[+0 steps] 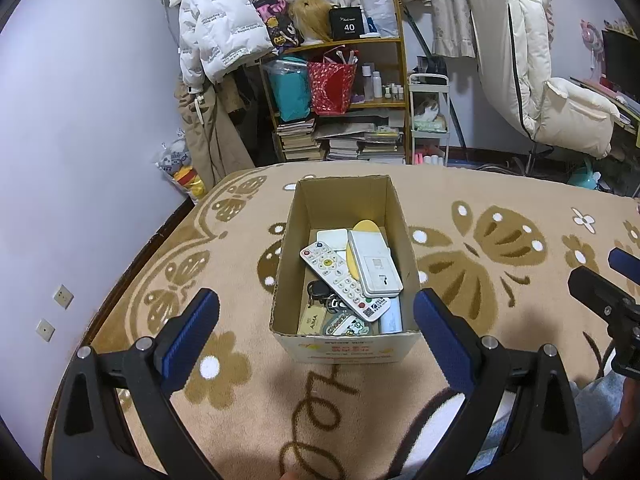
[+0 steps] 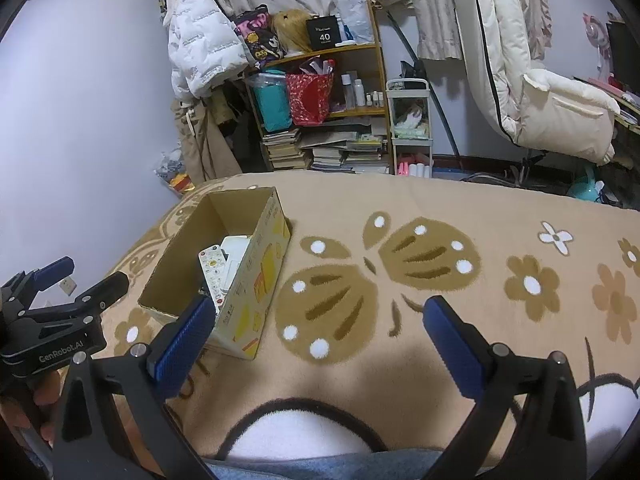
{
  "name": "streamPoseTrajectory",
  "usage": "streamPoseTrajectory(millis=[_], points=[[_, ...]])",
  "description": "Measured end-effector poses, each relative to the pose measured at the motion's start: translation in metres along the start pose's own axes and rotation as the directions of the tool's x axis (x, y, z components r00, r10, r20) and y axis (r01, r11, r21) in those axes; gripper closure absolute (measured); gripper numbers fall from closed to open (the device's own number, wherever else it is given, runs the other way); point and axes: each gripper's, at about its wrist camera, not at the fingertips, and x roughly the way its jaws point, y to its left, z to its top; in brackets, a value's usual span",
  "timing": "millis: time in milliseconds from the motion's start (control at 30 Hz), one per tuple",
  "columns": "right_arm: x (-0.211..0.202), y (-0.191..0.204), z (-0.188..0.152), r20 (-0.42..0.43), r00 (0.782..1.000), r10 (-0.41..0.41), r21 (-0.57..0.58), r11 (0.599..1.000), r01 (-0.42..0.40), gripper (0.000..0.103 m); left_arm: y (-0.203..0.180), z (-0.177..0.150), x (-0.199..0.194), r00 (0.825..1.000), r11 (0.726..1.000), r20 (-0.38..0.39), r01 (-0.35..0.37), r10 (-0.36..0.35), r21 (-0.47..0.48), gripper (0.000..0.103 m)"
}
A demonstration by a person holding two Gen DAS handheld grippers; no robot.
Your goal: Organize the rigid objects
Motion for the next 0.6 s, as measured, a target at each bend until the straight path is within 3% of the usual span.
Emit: streamPoseTrajectory(millis=[600], points=[[0.001, 0.0003, -0.001, 0.002, 1.0, -0.003, 0.008, 1.0, 0.003, 0.0, 0.0035, -0.0004, -0.0023, 1.0, 1.0, 0.011, 0.005, -0.005, -0.001, 0.006]])
